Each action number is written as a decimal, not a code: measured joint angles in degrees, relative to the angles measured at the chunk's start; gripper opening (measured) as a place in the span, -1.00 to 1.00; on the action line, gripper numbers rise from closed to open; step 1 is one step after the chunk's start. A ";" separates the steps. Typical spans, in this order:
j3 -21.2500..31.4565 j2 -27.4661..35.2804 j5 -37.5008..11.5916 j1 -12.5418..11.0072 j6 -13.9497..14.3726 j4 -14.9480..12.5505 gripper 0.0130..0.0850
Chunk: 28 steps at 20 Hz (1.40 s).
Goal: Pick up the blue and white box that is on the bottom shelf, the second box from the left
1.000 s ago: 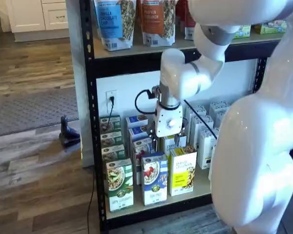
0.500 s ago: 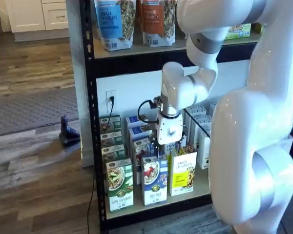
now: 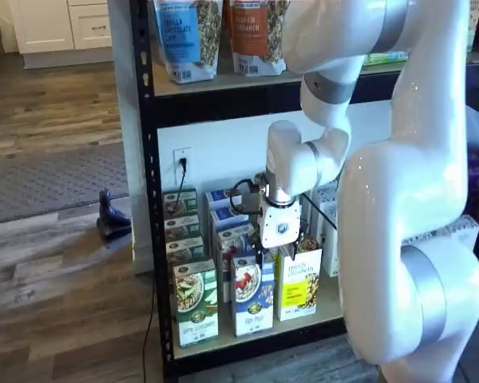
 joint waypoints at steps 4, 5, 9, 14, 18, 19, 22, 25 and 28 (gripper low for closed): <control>-1.97 2.64 -1.35 -0.11 -0.52 0.46 1.00; -2.60 3.19 -1.28 -0.14 0.18 -0.30 1.00; -4.93 4.96 -0.76 -0.12 0.93 -1.11 1.00; -8.86 7.70 1.14 0.23 0.22 -0.06 1.00; -12.09 10.04 2.64 0.69 -0.32 0.99 1.00; -13.07 10.65 3.55 0.77 0.00 0.72 1.00; -16.42 13.04 5.63 0.82 1.13 -0.52 1.00; -19.22 15.15 5.95 0.70 0.78 -0.28 1.00; -22.50 17.27 7.43 0.60 0.14 0.26 1.00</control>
